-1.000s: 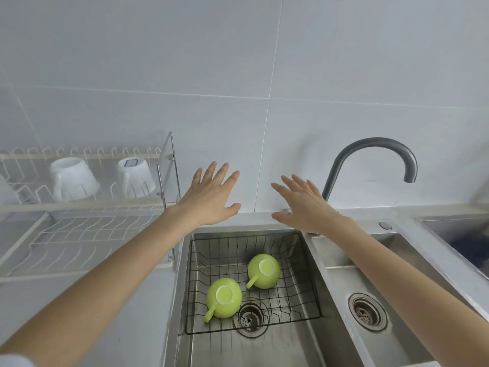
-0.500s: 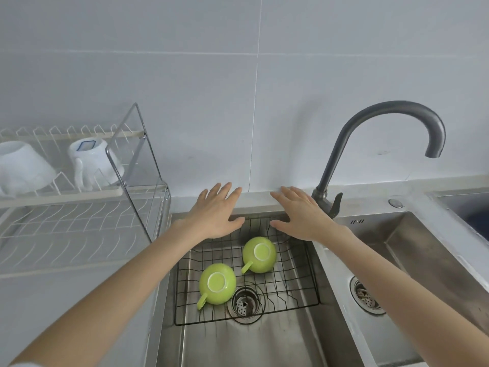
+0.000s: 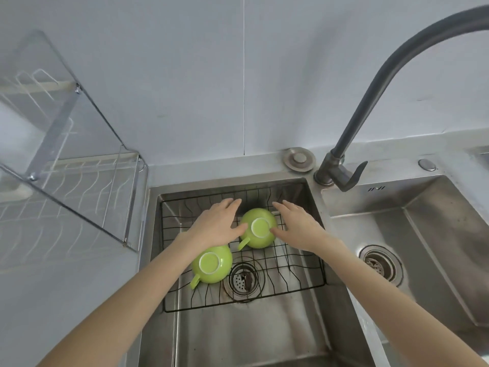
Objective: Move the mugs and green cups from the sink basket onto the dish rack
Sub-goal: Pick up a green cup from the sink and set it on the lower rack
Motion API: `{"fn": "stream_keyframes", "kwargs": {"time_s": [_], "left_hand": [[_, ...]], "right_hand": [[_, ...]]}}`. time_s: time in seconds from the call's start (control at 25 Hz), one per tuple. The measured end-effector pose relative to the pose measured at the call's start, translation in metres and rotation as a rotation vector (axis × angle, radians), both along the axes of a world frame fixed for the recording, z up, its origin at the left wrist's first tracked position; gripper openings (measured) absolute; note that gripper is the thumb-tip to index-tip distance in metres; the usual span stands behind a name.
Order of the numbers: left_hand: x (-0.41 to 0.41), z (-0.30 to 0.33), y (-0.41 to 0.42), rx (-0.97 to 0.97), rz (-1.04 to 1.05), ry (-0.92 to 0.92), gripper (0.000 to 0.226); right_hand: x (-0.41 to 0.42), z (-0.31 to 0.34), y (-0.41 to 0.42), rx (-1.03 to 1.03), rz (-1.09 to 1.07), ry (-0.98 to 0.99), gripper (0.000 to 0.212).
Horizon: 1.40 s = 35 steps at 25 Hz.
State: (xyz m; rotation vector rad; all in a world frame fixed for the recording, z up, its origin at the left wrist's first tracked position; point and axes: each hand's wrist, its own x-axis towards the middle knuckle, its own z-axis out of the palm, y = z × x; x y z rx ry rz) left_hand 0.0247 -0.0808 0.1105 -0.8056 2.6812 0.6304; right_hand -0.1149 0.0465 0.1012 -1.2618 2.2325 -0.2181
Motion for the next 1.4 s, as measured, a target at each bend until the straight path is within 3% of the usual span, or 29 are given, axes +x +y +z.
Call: {"fn": "stream_keyframes", "kwargs": {"time_s": [0.4, 0.68, 0.96, 1.16, 1.4], "left_hand": [[-0.037, -0.095, -0.003, 0.324, 0.299, 0.046, 0.059], [-0.05, -0.132, -0.005, 0.401, 0.511, 0.16, 0.054], [-0.048, -0.132, -0.003, 0.464, 0.623, 0.282, 0.049], [-0.036, -0.115, 0.004, 0.658, 0.762, 0.332, 0.05], [0.001, -0.083, 0.024, 0.765, 0.772, 0.377, 0.058]], "right_hand": [[-0.008, -0.089, -0.011, 0.02, -0.342, -0.387, 0.058], [-0.009, -0.12, -0.027, -0.032, -0.559, -0.473, 0.058], [-0.004, -0.12, -0.025, -0.15, -0.646, -0.538, 0.056], [-0.004, -0.105, -0.016, -0.173, -0.596, -0.485, 0.057], [0.015, -0.07, 0.006, -0.204, -0.54, -0.487, 0.057]]}}
